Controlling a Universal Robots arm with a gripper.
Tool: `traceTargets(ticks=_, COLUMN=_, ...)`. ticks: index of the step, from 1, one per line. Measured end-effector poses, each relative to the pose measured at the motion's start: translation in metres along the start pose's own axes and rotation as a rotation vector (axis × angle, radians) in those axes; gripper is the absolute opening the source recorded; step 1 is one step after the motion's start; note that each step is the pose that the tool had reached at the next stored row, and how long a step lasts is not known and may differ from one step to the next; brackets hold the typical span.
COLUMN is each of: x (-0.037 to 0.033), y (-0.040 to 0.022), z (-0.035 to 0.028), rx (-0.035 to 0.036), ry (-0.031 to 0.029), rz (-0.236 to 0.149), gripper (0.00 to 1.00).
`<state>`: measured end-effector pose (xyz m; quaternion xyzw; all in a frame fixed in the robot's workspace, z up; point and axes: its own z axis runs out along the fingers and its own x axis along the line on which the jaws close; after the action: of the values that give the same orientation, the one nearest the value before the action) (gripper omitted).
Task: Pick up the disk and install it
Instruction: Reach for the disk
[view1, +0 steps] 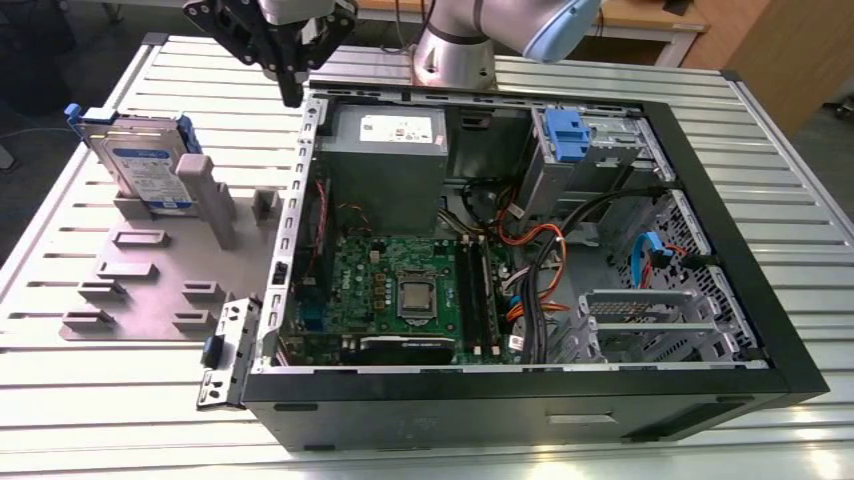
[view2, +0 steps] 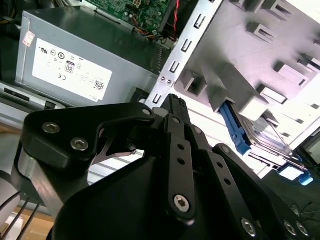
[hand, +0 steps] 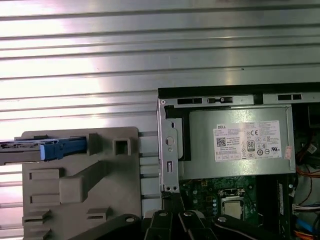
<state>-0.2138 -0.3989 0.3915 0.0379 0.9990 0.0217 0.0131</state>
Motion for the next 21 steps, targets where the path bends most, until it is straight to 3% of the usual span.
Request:
traceTargets(ticks=13, x=0.0242, y=-0.0019, z=0.0003, rx=0.0, ry=0.0001, rz=0.0, gripper=0.11)
traceTargets(ticks=21, x=0.0301, y=-0.0023, z=0.0003, rx=0.0, ry=0.0, rz=0.0, gripper=0.11)
